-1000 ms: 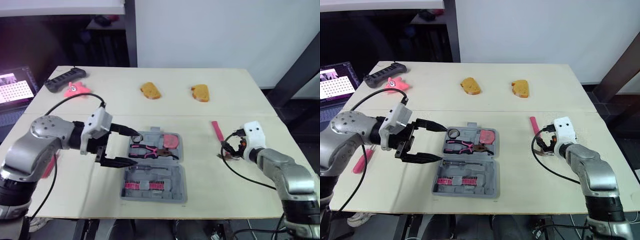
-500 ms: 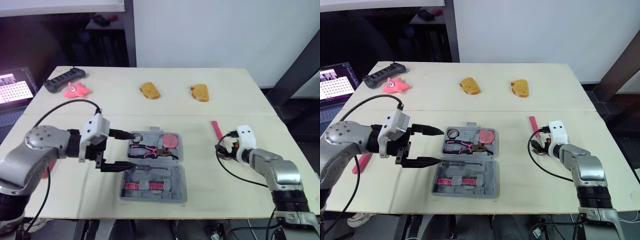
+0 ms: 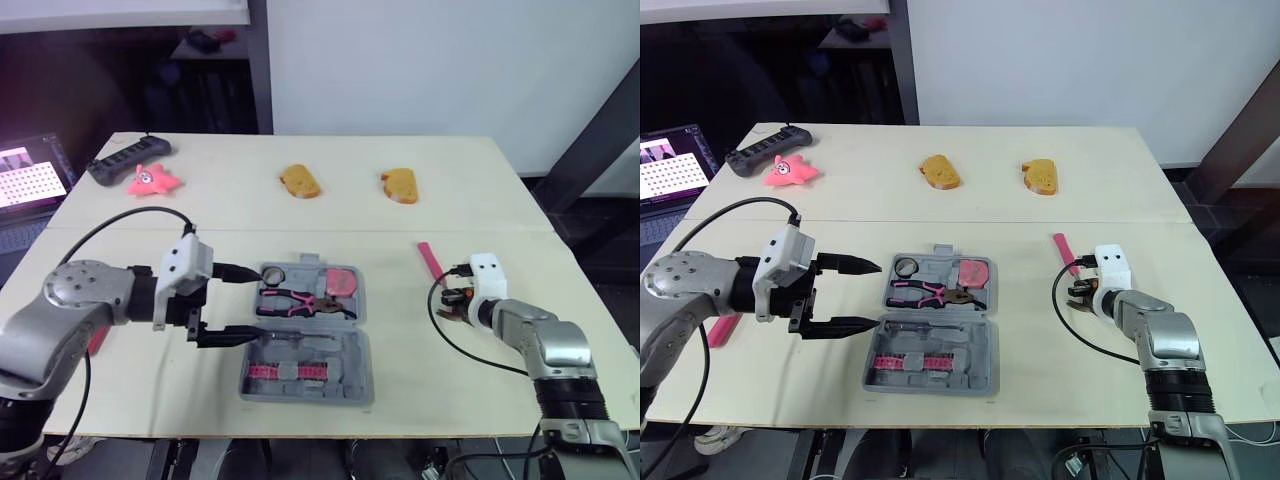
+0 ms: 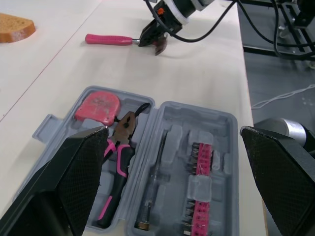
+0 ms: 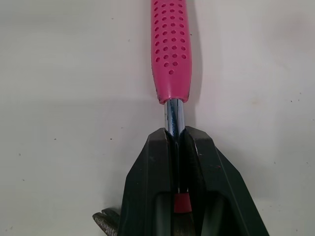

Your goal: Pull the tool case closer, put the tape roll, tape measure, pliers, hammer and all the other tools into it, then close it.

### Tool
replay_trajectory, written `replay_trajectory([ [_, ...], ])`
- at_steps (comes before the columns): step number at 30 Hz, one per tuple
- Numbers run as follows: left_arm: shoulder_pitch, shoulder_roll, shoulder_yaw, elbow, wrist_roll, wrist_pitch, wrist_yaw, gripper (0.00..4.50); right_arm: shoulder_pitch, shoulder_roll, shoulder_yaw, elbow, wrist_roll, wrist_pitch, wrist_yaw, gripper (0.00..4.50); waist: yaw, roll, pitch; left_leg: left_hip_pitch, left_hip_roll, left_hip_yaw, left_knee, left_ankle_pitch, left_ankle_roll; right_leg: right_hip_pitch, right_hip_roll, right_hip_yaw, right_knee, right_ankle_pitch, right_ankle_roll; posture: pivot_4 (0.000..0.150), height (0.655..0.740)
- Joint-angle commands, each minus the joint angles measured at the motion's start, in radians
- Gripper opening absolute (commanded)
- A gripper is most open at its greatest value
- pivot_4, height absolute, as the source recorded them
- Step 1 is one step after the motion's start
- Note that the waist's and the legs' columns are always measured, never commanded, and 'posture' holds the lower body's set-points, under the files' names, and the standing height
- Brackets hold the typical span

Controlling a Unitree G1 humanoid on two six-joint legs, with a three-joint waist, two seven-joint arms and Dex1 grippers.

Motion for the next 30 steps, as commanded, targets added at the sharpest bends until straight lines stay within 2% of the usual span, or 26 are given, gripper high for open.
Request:
replay_trajectory([
  [1,-0.002,0.003,0.019,0.014,0.009,-0.032,-0.004,4.50,-0.048,-0.062,-0.010,-0.094,0.005,0.012,0.042,0.09,0.000,0.002,0.001,0.000,0.000,0.000,0.000,0.000,0.000,0.000,0.000,0.000,0.000,0.000,0.000,0.150,0.7080],
  [5,0.018,0.001,0.033,0.059,0.018,-0.059,-0.007,4.50,-0.112,-0.173,0.092,-0.197,-0.034,-0.002,0.136,0.09,-0.003,0.009,0.005,0.000,0.000,0.001,0.000,0.000,0.000,-0.001,0.000,0.001,0.000,0.000,0.000,0.150,0.7080],
  [9,0.067,0.006,0.045,0.098,0.043,-0.105,-0.011,4.50,-0.201,-0.381,0.337,-0.329,-0.099,-0.080,0.420,0.09,-0.001,0.010,0.006,0.000,0.000,0.001,-0.002,0.000,0.000,-0.002,0.000,0.001,0.000,0.000,0.000,0.150,0.7080],
  [11,0.131,0.013,0.092,0.115,0.052,-0.131,-0.010,4.50,-0.329,-0.409,0.440,-0.399,-0.024,-0.048,0.628,0.09,-0.004,0.011,0.007,0.000,0.001,0.001,-0.002,0.000,0.000,-0.003,0.000,0.000,0.000,0.000,0.000,0.150,0.7080],
  [14,0.198,0.012,0.146,0.116,0.047,-0.145,0.000,4.50,-0.440,-0.400,0.524,-0.449,0.035,0.008,0.780,0.09,-0.004,0.011,0.008,0.000,0.002,0.001,-0.002,-0.001,0.001,-0.004,0.001,0.000,0.000,0.000,0.000,0.150,0.7080],
  [18,0.367,0.009,0.250,0.080,0.064,-0.171,0.009,4.50,-0.540,-0.339,0.702,-0.477,-0.008,0.018,0.874,0.09,0.004,0.010,0.008,-0.002,0.001,0.001,-0.001,-0.001,0.001,-0.004,-0.001,-0.001,0.000,-0.001,-0.002,0.150,0.7080],
  [25,0.630,-0.029,0.398,-0.069,0.065,-0.138,0.065,4.50,-0.612,-0.139,0.901,-0.368,-0.122,0.110,0.805,0.09,-0.003,0.008,0.009,-0.003,0.001,0.004,0.001,0.000,0.001,-0.006,-0.004,0.000,0.001,-0.002,-0.004,0.150,0.7080],
  [30,0.748,-0.080,0.459,-0.157,0.055,-0.126,0.104,4.50,-0.639,-0.076,0.982,-0.336,-0.152,0.180,0.797,0.09,0.000,0.008,0.009,-0.003,0.001,0.004,0.001,0.000,0.000,-0.006,-0.004,-0.001,0.001,-0.002,-0.005,0.150,0.7080],
])
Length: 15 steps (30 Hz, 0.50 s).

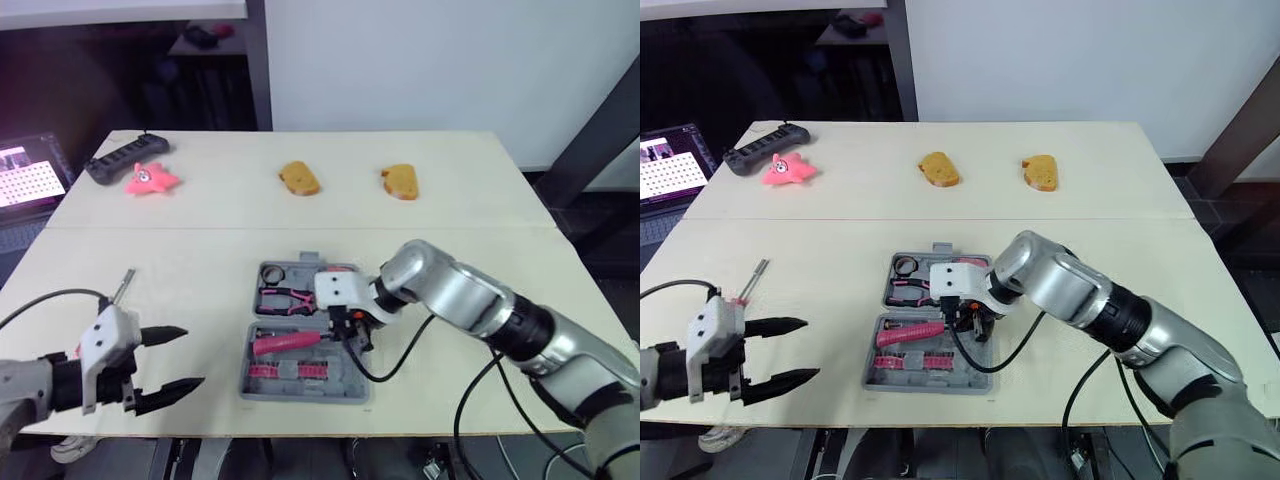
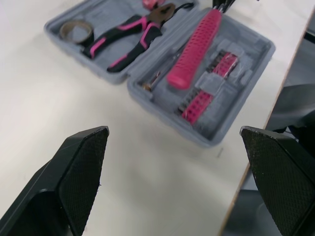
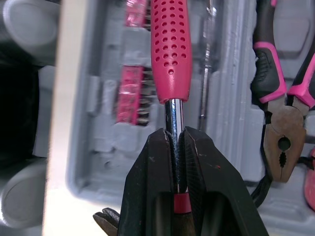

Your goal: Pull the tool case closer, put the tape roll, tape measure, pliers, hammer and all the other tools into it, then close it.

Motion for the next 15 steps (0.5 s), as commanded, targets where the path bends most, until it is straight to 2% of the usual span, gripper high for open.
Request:
replay_trajectory([
  [1,0.054,-0.025,0.058,-0.075,-0.011,0.004,0.023,4.50,-0.034,0.038,0.025,0.005,-0.019,0.045,-0.013,0.09,0.000,0.000,0.000,0.000,0.000,0.000,0.000,0.000,0.000,0.000,0.000,0.000,0.000,0.000,0.000,0.150,0.7080],
  [7,0.106,-0.049,0.091,-0.106,-0.012,0.004,0.038,4.50,-0.039,0.095,0.047,0.035,-0.020,0.111,-0.041,0.09,-0.002,0.000,0.000,0.000,0.000,0.000,0.000,0.000,0.000,0.000,0.000,0.000,0.000,0.000,0.000,0.150,0.7080],
  [15,0.100,-0.045,0.083,-0.104,-0.011,0.002,0.046,4.50,-0.015,0.145,0.019,0.039,0.004,0.210,-0.117,0.09,-0.003,0.000,0.000,0.000,0.000,0.000,0.000,0.000,0.000,0.000,0.000,0.000,0.000,0.000,0.000,0.150,0.7080],
])
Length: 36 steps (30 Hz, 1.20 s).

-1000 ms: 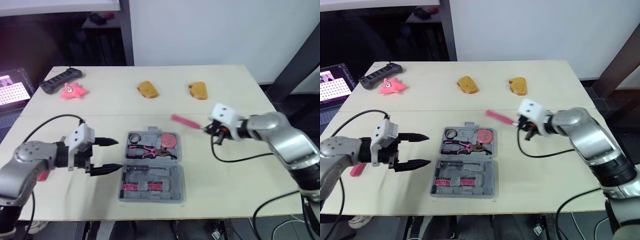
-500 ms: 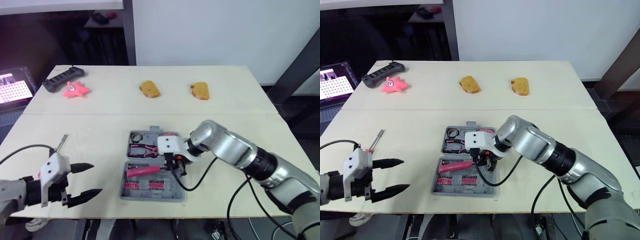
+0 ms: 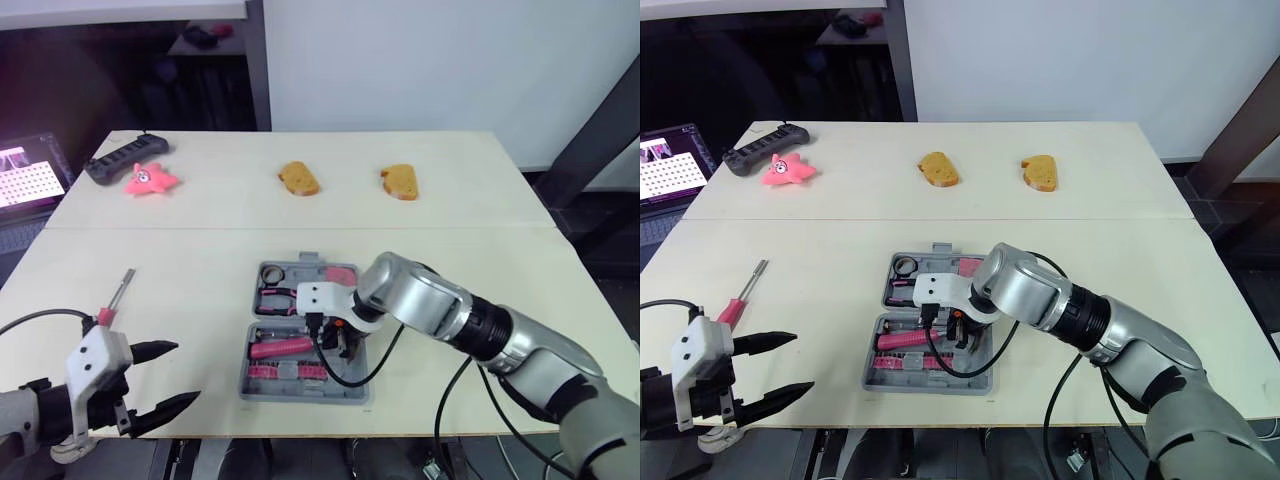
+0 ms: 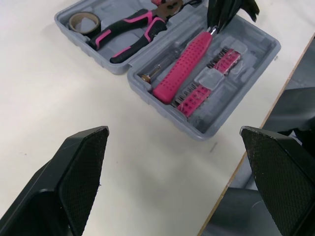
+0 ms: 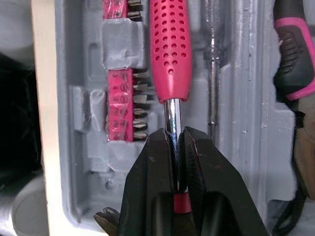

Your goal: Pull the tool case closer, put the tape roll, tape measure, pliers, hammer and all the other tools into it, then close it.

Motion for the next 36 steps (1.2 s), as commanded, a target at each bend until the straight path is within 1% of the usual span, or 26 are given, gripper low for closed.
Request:
replay_trajectory([
  [1,-0.010,0.005,0.014,-0.011,-0.008,-0.004,0.001,4.50,0.004,0.018,-0.041,-0.027,0.020,0.042,-0.037,0.09,0.000,0.000,0.000,0.000,0.000,0.000,0.000,0.000,0.000,0.000,0.000,0.000,0.000,0.000,0.000,0.150,0.7080],
  [6,-0.042,0.018,-0.007,0.007,-0.001,0.000,-0.004,4.50,0.030,0.036,-0.060,-0.045,0.043,0.082,-0.089,0.09,-0.001,0.000,0.000,0.000,0.000,0.000,0.000,0.000,0.000,0.000,0.000,0.000,0.000,0.000,0.000,0.150,0.7080],
  [18,-0.096,0.064,-0.032,0.044,-0.002,0.006,-0.032,4.50,0.051,0.025,-0.055,-0.064,0.071,0.069,-0.146,0.09,-0.009,0.000,0.000,0.000,0.000,0.000,0.000,0.000,0.000,0.000,0.000,0.000,0.000,0.000,0.000,0.150,0.7080],
  [20,-0.101,0.065,-0.037,0.046,-0.001,0.006,-0.034,4.50,0.050,0.024,-0.058,-0.068,0.074,0.070,-0.153,0.94,-0.010,0.000,0.000,0.000,0.000,0.000,0.000,0.000,0.000,0.000,0.000,0.000,0.000,0.000,0.000,0.150,0.7080],
  [21,-0.104,0.065,-0.039,0.046,-0.002,0.007,-0.035,4.50,0.046,0.023,-0.065,-0.075,0.077,0.069,-0.156,1.20,-0.011,0.000,0.000,0.000,0.000,0.000,0.000,0.000,0.000,0.000,0.000,0.000,0.000,0.000,0.000,0.150,0.7080],
  [24,-0.108,0.065,-0.043,0.046,-0.005,0.009,-0.036,4.50,0.028,0.006,-0.090,-0.113,0.092,0.070,-0.149,2.63,-0.012,0.000,0.000,0.000,0.000,0.000,-0.001,0.000,0.000,0.000,0.000,0.000,0.000,0.000,0.000,0.150,0.7080],
  [28,-0.114,0.066,-0.044,0.048,-0.005,0.013,-0.041,4.50,0.003,-0.036,-0.178,-0.197,0.161,0.102,-0.111,2.63,-0.017,0.000,0.000,0.000,0.000,0.000,-0.001,0.000,0.000,0.000,0.000,0.000,0.000,0.000,0.000,0.150,0.7080],
  [31,-0.121,0.067,-0.046,0.054,-0.003,0.013,-0.046,4.50,0.028,-0.057,-0.259,-0.228,0.190,0.009,-0.095,2.63,-0.023,0.000,0.000,0.000,0.000,-0.001,-0.001,0.000,0.000,0.000,0.000,0.000,0.000,0.000,0.000,0.150,0.7080],
  [34,-0.130,0.071,-0.054,0.064,-0.001,0.012,-0.053,4.50,0.159,-0.039,-0.330,-0.202,0.126,-0.336,-0.148,2.63,-0.025,-0.002,-0.001,0.000,0.000,-0.001,-0.002,0.000,0.000,0.000,0.000,-0.001,-0.001,0.000,0.001,0.150,0.7080],
  [36,-0.137,0.076,-0.055,0.069,-0.003,0.015,-0.055,4.50,0.204,-0.046,-0.310,-0.179,0.104,-0.414,-0.133,2.63,-0.025,-0.002,-0.001,0.000,0.000,-0.001,-0.002,0.000,0.000,0.001,0.000,-0.001,-0.001,0.000,0.001,0.150,0.7080],
])
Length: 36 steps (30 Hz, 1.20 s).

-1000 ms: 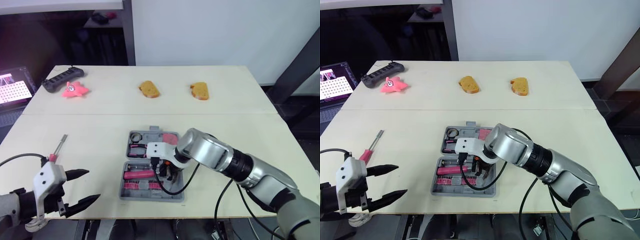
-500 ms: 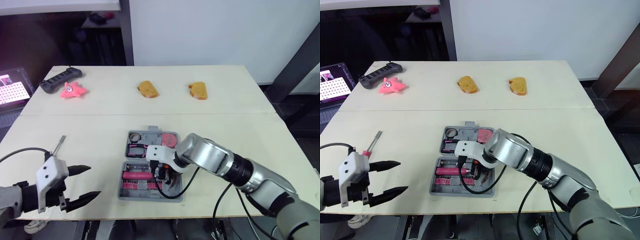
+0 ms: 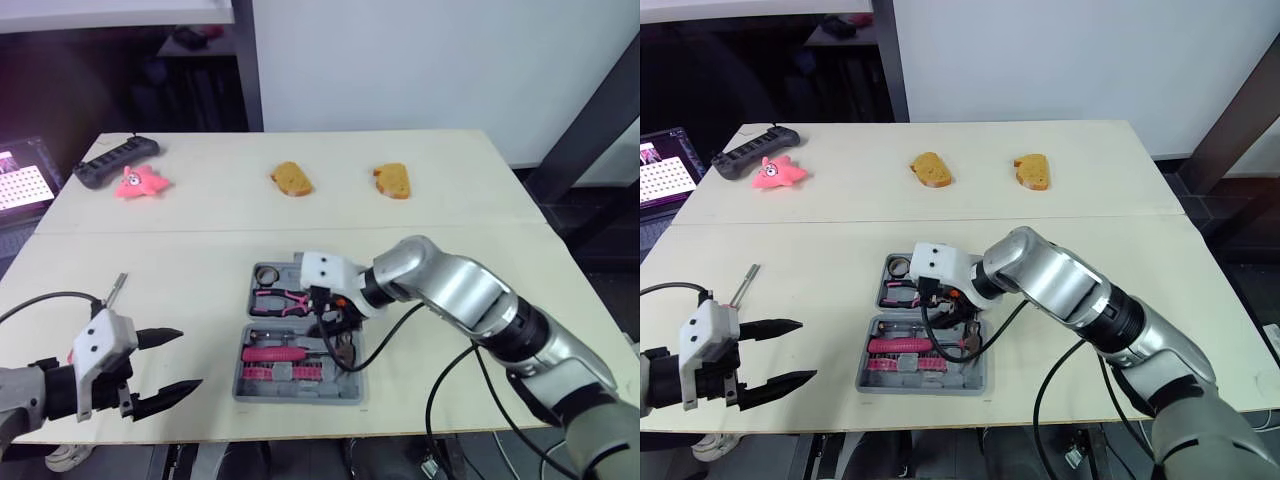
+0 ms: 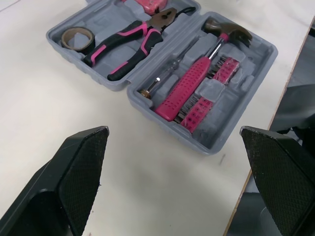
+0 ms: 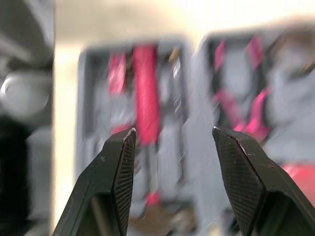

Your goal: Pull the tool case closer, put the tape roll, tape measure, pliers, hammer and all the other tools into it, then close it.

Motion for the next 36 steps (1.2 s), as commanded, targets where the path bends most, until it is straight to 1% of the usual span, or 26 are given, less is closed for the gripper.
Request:
replay_trajectory([
  [1,-0.014,0.019,0.000,0.000,-0.005,-0.002,-0.013,4.50,0.049,0.007,0.015,0.027,-0.036,-0.183,0.030,2.63,-0.001,0.000,0.000,0.000,0.000,0.000,0.000,0.000,0.000,0.000,0.000,0.000,0.000,0.000,0.000,0.150,0.7080],
  [2,-0.015,0.022,0.000,0.003,-0.006,-0.002,-0.016,4.50,0.060,0.019,0.027,0.051,-0.038,-0.202,0.043,2.63,-0.003,0.000,0.000,0.000,0.000,0.000,0.000,0.000,0.000,0.000,0.000,0.000,0.000,0.000,0.000,0.150,0.7080],
  [4,-0.017,0.027,0.001,0.009,-0.006,-0.001,-0.023,4.50,0.081,0.053,0.044,0.109,-0.066,-0.312,0.051,2.08,-0.005,0.000,0.000,0.000,0.000,0.000,0.000,0.000,0.000,0.000,0.000,0.000,0.000,0.000,0.000,0.150,0.7080],
  [5,-0.016,0.030,0.001,0.010,-0.005,-0.001,-0.026,4.50,0.093,0.078,0.035,0.134,-0.050,-0.311,0.053,1.79,-0.006,0.000,0.000,0.000,0.000,0.000,0.000,0.000,0.000,0.000,0.000,0.000,0.000,0.000,0.000,0.150,0.7080],
  [8,-0.015,0.037,0.007,0.013,-0.006,0.002,-0.035,4.50,0.118,0.126,0.046,0.215,-0.065,-0.327,0.054,0.32,-0.004,0.000,0.000,0.000,0.000,0.000,0.000,0.000,0.000,0.000,0.000,0.000,0.001,0.000,0.000,0.150,0.7080],
  [9,-0.015,0.039,0.011,0.013,-0.007,0.004,-0.037,4.50,0.128,0.128,0.058,0.233,-0.084,-0.344,0.057,0.01,-0.003,0.000,0.000,0.000,0.000,0.000,0.000,0.000,0.000,0.000,0.000,0.000,0.001,0.000,0.000,0.150,0.7080],
  [15,-0.009,0.048,0.025,0.014,-0.006,0.010,-0.046,4.50,0.185,0.158,0.066,0.290,-0.099,-0.333,0.069,0.01,0.001,-0.001,0.000,0.000,0.000,0.000,0.002,0.000,0.000,0.001,0.000,0.000,0.000,0.000,0.000,0.150,0.7080],
  [22,-0.009,0.053,0.019,0.018,0.004,0.004,-0.043,4.50,0.192,0.158,0.109,0.382,-0.177,-0.328,0.071,0.01,-0.001,-0.001,0.000,0.001,0.000,0.000,0.001,0.000,0.000,0.001,0.000,0.000,0.001,0.000,0.000,0.150,0.7080],
  [27,-0.008,0.054,0.023,0.016,0.004,0.005,-0.045,4.50,0.206,0.175,0.119,0.437,-0.189,-0.316,0.085,0.01,-0.002,-0.002,-0.001,0.004,0.000,0.000,0.001,0.000,0.000,0.004,0.000,0.000,0.001,0.000,-0.001,0.150,0.7080],
  [33,-0.006,0.054,0.020,0.015,0.006,0.007,-0.043,4.50,0.231,0.205,0.136,0.563,-0.214,-0.294,0.084,0.01,-0.009,-0.007,-0.007,0.006,0.000,-0.001,0.000,0.000,0.000,0.006,0.002,0.000,0.001,0.000,-0.001,0.150,0.7080],
  [36,-0.001,0.056,0.023,0.018,0.008,0.006,-0.049,4.50,0.247,0.205,0.167,0.613,-0.247,-0.326,0.091,0.01,-0.010,-0.007,-0.009,0.009,0.001,-0.002,-0.001,0.000,0.000,0.009,0.002,0.000,0.001,0.000,-0.001,0.150,0.7080],
])
